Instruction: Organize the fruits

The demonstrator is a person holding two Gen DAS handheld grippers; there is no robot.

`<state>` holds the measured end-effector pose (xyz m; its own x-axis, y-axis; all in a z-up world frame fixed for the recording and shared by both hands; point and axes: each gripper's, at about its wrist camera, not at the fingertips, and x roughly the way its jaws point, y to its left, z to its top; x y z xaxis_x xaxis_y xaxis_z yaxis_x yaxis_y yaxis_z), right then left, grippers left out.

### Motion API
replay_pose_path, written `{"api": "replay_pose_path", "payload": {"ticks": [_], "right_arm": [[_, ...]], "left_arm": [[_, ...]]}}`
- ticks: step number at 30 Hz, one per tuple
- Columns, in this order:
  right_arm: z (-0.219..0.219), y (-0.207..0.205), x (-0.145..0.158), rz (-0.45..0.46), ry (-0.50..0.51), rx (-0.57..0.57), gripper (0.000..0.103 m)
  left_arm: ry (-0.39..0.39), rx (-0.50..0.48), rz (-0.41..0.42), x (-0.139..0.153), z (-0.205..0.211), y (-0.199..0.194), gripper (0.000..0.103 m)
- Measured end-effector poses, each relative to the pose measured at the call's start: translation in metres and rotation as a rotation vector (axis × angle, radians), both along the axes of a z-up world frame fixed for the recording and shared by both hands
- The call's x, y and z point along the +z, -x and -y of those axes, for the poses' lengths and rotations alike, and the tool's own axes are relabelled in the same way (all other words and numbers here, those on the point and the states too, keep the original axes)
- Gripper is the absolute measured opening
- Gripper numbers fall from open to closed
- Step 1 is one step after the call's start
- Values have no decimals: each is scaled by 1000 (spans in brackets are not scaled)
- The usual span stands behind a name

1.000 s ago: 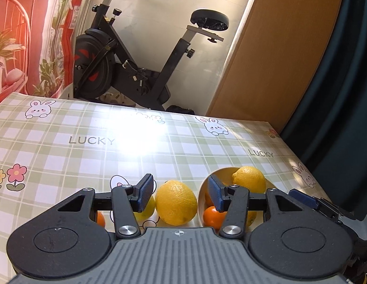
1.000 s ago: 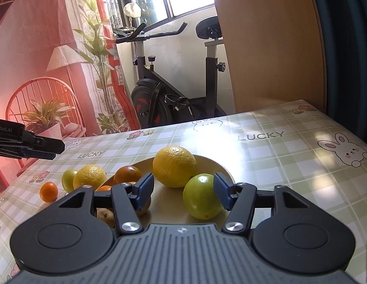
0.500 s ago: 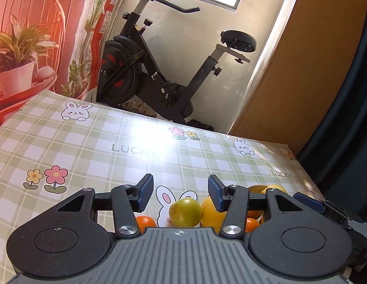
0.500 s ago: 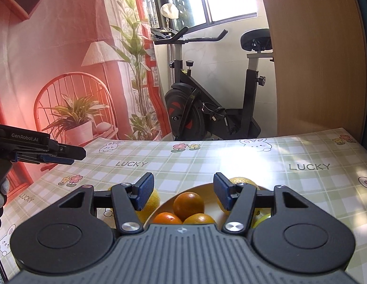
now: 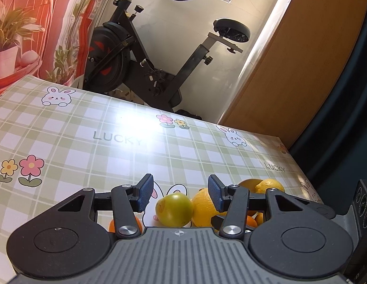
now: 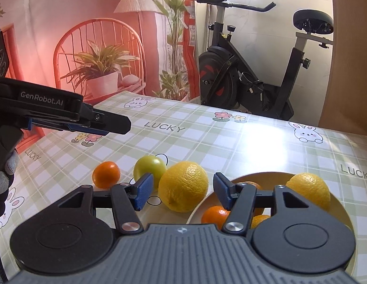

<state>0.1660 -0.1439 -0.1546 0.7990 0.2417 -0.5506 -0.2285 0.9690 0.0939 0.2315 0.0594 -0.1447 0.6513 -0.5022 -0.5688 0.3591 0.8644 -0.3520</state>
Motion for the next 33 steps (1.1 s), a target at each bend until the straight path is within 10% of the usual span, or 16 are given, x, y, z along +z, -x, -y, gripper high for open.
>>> {"api": "replay_pose_path", "payload": {"ticks": [15, 33], "right_arm": [[-15, -27, -16, -102, 30, 15, 66], [-21, -3, -23, -112, 7, 74, 47]], "left_arm": [[-7, -119, -53, -20, 19, -11, 53], [-46, -163, -102, -38, 27, -8, 53]]}}
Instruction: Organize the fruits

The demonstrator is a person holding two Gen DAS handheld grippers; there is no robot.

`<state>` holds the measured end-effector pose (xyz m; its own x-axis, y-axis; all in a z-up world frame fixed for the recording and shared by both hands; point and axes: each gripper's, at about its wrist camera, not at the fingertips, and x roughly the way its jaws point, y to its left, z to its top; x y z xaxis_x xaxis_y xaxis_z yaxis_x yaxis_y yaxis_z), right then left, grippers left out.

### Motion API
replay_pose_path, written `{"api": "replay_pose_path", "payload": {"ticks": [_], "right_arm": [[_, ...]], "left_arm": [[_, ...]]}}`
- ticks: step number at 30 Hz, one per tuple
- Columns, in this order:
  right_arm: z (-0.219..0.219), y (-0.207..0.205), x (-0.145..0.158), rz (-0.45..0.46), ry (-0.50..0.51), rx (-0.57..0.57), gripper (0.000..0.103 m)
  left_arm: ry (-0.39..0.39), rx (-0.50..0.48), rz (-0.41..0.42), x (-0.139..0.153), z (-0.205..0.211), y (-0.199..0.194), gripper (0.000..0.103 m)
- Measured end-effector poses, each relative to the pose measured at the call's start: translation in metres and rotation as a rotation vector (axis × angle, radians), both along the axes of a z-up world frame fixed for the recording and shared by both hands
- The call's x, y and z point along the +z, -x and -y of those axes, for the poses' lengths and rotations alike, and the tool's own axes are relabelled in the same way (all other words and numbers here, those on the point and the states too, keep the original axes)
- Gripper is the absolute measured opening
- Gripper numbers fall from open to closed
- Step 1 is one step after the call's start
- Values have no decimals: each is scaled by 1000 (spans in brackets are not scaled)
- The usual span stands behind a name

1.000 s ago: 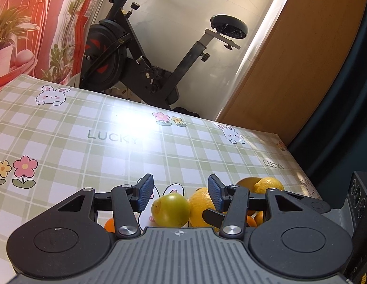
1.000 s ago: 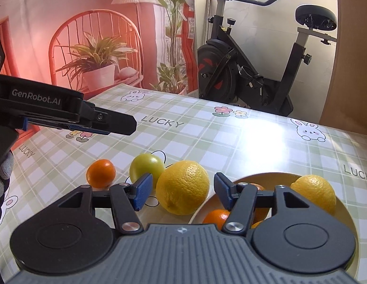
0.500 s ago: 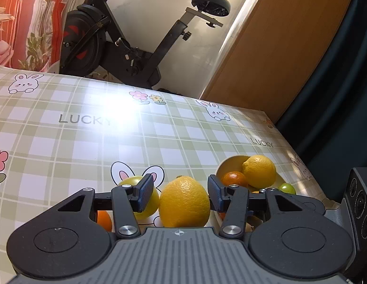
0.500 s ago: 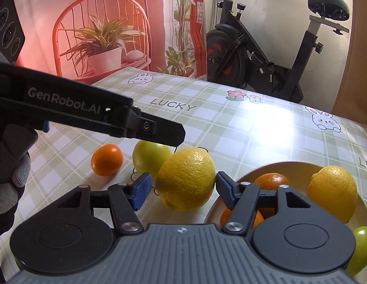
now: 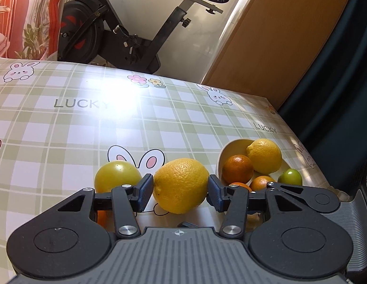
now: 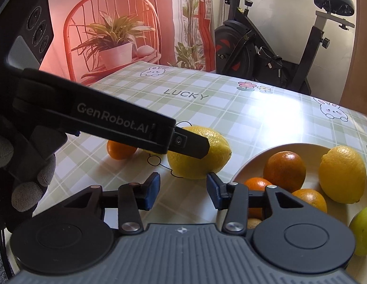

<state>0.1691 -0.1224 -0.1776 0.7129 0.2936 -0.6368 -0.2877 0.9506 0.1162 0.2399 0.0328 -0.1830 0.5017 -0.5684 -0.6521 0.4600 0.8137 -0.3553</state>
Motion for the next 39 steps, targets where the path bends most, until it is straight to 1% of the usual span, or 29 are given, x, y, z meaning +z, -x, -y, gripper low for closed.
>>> {"api": "replay_pose_path", "payload": {"ticks": [2, 5, 6, 8, 9, 13, 17, 20, 22, 26, 31, 35, 39], "right_arm": [[1, 0, 3, 9, 13, 1, 50], [1, -2, 7, 16, 41, 16, 60], [1, -4, 7, 21, 55, 23, 61], [-2, -7, 8, 32, 100, 25, 74], [-3, -10, 8, 35, 115, 24, 75], [-1, -20, 7, 37, 117, 36, 75], [-2, -28, 2, 18, 127, 63, 75], [-4, -31, -2, 5, 122, 80, 72], [-5, -32, -4, 9, 124, 79, 72], [-3, -31, -5, 17, 102, 58, 69], [-4, -23, -4, 33, 91, 53, 68], [-3, -13, -3, 34, 34, 36, 68], [-1, -2, -2, 35, 3, 32, 68]], "left_arm": [[2, 0, 1, 0, 1, 0, 53], [10, -3, -2, -1, 0, -1, 53], [13, -4, -4, -2, 0, -1, 53], [19, -5, -7, -2, -2, -1, 53], [20, -6, -8, -3, -3, -1, 53], [22, -7, -9, -4, -3, -1, 54], [25, -2, -12, -5, -3, 0, 54], [26, 4, -14, -6, -3, 1, 54], [28, 8, -14, -7, -3, 2, 54], [30, 18, -12, -8, -3, 7, 54], [9, 23, 15, -4, -3, 21, 54], [-27, 24, 37, 2, -2, 36, 54], [-38, 34, 54, 7, 0, 49, 54]]}}
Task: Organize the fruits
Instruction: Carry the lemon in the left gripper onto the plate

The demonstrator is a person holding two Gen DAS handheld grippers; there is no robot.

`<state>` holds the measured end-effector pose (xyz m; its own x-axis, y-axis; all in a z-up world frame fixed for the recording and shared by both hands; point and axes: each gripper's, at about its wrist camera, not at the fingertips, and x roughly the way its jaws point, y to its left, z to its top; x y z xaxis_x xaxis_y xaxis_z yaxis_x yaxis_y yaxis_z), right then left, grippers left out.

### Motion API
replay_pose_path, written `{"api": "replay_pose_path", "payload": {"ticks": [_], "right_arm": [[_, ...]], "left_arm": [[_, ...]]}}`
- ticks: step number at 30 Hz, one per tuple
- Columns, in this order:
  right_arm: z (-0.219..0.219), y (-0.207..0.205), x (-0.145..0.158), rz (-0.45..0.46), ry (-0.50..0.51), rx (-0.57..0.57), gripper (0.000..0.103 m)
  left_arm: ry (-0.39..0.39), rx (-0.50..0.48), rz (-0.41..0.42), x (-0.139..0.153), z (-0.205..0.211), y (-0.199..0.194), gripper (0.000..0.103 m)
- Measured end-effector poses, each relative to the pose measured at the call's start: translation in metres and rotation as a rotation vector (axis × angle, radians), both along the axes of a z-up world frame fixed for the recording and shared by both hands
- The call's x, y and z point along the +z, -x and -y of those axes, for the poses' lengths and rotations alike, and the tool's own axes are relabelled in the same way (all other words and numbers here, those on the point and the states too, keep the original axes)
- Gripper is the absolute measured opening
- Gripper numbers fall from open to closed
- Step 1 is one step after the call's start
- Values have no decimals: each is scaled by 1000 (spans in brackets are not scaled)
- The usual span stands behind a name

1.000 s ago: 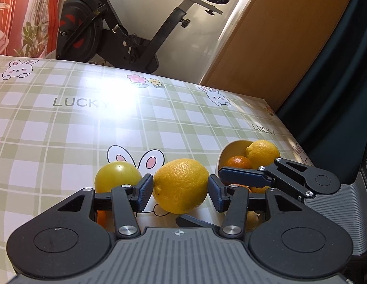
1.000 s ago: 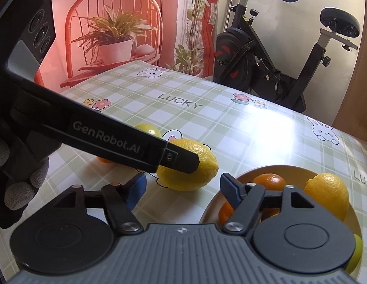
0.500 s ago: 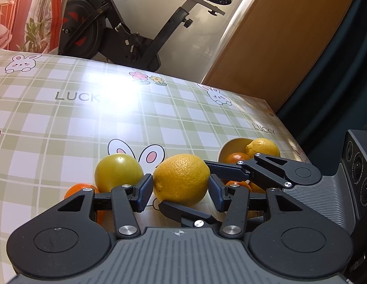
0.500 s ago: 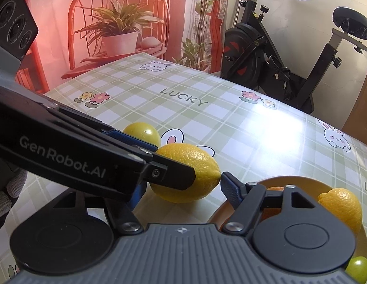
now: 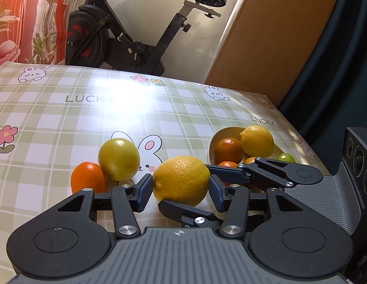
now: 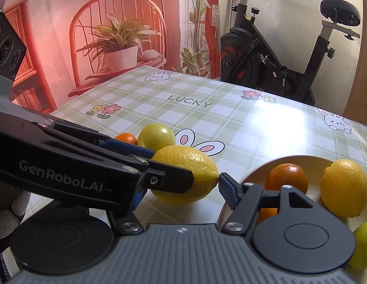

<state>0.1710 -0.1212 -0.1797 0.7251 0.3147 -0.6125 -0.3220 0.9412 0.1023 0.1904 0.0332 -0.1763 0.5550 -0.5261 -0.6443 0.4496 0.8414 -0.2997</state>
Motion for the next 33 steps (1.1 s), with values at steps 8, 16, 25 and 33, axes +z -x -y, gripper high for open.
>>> {"api": "replay_pose_path", "payload": {"ticks": [8, 16, 25, 33], "right_arm": [[10, 33, 14, 52, -70, -55, 68], [45, 65, 32, 128, -113, -151, 68], [101, 90, 28, 129, -134, -279, 68], [133, 104, 11, 86, -178, -352, 68]], "left_arm": [[-26, -38, 74, 27, 18, 25, 54], [-45, -131, 117, 44, 65, 31, 54], [-85, -261, 104, 33, 130, 38, 54], [-123, -302, 75, 16, 151, 32, 55]]}}
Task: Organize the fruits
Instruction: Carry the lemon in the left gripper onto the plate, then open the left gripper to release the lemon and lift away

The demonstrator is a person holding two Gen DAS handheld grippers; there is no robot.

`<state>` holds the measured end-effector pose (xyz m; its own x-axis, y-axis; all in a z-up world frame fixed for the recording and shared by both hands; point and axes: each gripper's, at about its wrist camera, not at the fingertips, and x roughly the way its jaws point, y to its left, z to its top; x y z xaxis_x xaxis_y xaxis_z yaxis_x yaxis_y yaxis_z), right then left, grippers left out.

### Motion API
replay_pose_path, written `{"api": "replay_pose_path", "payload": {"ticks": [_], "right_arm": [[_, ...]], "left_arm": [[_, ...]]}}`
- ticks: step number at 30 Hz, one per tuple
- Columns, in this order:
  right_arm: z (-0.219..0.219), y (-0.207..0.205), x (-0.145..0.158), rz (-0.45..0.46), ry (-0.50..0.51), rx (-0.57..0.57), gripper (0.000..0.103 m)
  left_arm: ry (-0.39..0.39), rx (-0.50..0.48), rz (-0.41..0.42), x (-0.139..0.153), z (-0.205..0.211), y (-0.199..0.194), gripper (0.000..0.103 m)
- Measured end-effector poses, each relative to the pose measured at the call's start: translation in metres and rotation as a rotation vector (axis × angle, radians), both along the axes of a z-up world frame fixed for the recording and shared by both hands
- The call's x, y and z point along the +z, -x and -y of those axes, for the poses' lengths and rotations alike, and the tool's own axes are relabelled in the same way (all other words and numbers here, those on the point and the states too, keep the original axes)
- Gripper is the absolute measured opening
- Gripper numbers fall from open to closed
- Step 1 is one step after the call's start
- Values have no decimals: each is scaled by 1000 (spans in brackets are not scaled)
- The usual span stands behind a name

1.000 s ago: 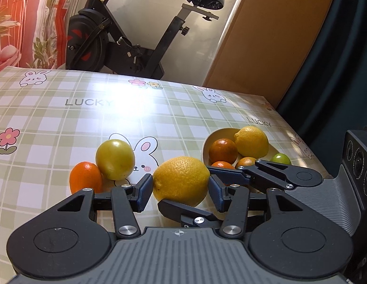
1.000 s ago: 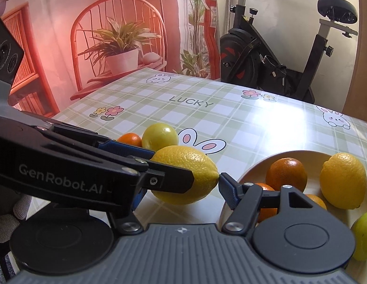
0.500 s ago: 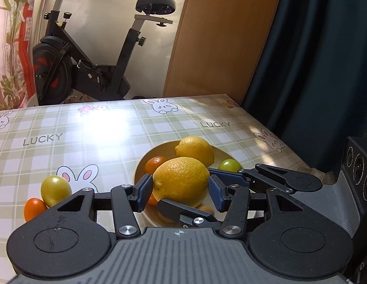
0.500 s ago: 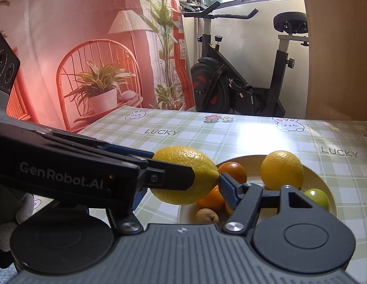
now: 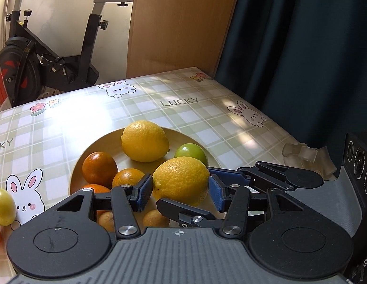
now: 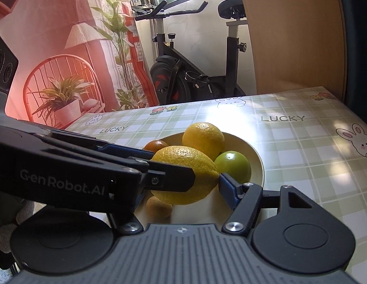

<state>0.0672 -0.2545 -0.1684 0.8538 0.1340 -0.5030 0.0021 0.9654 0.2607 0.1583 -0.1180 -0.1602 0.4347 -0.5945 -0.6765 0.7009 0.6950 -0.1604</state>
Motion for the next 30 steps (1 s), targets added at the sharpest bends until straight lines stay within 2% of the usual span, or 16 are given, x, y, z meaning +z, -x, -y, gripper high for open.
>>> {"api": "replay_pose_path", "payload": {"ticks": [14, 30], "right_arm": [[7, -24, -19, -6, 59, 35, 68], [3, -32, -22, 0, 108, 32, 69]], "left_arm": [[-7, 27, -17, -6, 4, -16, 52], [0, 51, -13, -7, 3, -18, 53]]}}
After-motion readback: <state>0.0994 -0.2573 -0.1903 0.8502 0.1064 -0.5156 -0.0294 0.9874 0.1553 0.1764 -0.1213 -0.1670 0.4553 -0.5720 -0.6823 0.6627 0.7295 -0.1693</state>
